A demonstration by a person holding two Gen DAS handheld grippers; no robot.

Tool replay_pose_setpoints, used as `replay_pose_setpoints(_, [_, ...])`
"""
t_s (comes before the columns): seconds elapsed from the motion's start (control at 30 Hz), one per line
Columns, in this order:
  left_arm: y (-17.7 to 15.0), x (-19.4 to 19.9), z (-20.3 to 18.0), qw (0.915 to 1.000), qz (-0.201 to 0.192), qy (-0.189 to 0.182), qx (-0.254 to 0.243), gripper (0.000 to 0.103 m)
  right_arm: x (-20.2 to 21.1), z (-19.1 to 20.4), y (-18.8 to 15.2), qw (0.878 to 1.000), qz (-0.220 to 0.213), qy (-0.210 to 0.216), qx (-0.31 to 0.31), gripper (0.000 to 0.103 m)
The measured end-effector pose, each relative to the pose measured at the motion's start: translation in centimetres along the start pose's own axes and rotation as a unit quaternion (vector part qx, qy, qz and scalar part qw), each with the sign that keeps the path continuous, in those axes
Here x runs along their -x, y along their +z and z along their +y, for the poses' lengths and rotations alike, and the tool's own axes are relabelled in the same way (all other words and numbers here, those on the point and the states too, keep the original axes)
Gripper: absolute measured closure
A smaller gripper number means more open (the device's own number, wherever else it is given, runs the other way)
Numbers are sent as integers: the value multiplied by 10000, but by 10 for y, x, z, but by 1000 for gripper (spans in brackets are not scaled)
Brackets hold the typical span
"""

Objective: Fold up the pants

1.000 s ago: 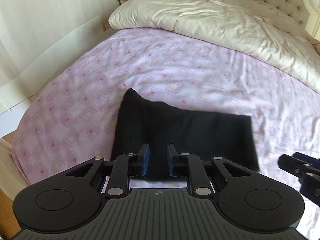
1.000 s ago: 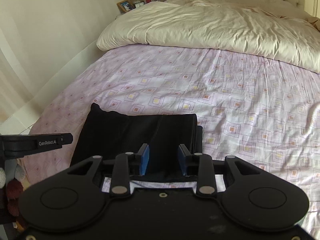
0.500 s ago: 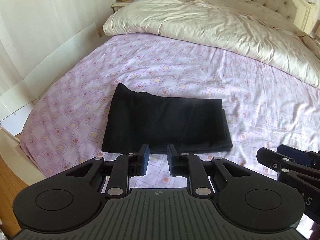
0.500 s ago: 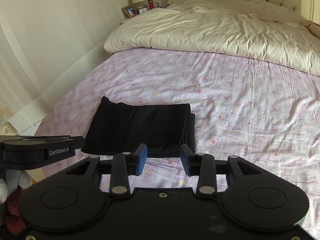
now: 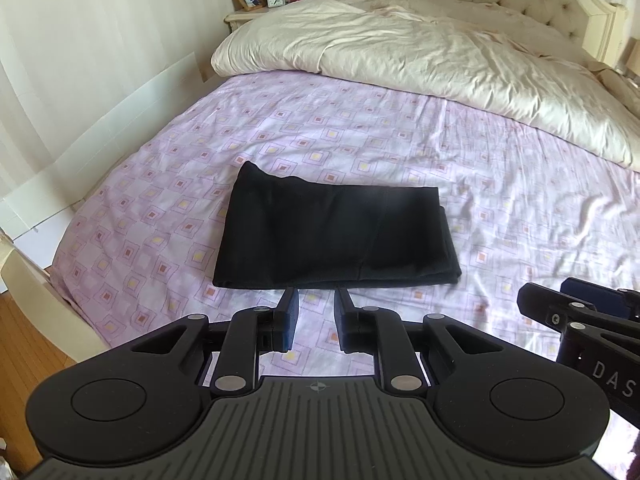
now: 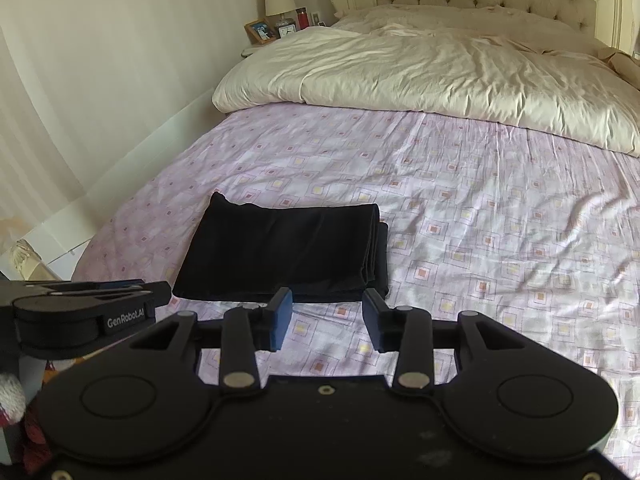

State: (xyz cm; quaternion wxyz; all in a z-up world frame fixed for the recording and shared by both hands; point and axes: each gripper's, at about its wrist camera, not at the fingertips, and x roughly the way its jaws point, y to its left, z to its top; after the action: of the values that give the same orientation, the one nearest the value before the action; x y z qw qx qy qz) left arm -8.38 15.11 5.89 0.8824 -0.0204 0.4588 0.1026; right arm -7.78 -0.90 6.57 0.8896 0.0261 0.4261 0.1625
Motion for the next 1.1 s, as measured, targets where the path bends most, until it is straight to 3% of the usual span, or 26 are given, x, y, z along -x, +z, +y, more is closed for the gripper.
replay_pose_setpoints(1.1, [-16, 24, 10, 9994, -333, -94, 65, 84, 29, 6, -20, 9998, -91, -85, 172, 59])
